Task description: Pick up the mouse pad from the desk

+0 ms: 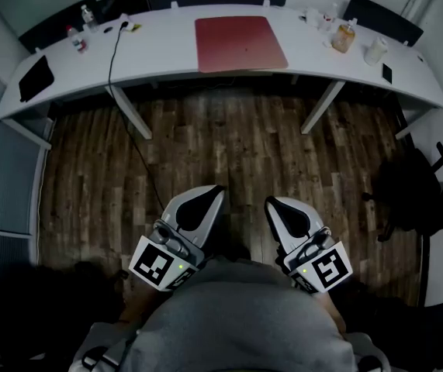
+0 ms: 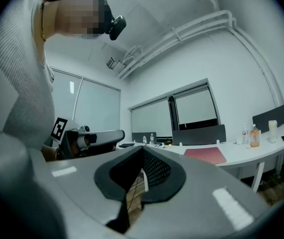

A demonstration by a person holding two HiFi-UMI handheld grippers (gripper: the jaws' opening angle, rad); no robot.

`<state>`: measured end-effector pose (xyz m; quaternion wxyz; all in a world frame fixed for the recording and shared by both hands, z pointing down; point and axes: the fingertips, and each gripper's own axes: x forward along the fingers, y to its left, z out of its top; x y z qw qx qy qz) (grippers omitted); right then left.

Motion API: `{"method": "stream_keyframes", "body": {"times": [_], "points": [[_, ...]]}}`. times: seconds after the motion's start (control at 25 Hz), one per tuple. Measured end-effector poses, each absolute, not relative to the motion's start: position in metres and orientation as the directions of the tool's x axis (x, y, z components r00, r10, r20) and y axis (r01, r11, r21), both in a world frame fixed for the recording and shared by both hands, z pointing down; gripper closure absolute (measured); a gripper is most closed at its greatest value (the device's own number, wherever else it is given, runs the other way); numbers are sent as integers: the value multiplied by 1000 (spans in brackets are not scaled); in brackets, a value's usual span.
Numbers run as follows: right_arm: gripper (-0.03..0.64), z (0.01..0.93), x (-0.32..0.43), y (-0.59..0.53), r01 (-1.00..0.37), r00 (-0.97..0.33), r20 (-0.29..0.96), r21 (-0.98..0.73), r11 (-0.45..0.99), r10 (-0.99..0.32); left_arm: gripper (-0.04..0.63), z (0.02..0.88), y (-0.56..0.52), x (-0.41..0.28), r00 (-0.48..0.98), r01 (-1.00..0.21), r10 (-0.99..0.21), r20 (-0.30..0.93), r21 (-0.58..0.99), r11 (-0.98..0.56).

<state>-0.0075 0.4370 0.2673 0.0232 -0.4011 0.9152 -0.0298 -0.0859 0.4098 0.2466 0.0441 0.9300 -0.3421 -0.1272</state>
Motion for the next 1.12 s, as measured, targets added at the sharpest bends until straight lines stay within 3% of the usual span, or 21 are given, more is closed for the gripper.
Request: {"method": "stream_keyframes", "body": {"times": [0.64, 1.12], "points": [[615, 292, -24, 437, -797, -587, -39, -142, 586, -808, 597, 269, 408, -111, 769, -580, -610, -191, 191, -792], [615, 310, -13, 407, -791, -592, -15, -181, 584, -806, 597, 283, 373, -109, 750, -609, -642, -159, 215, -764]]}}
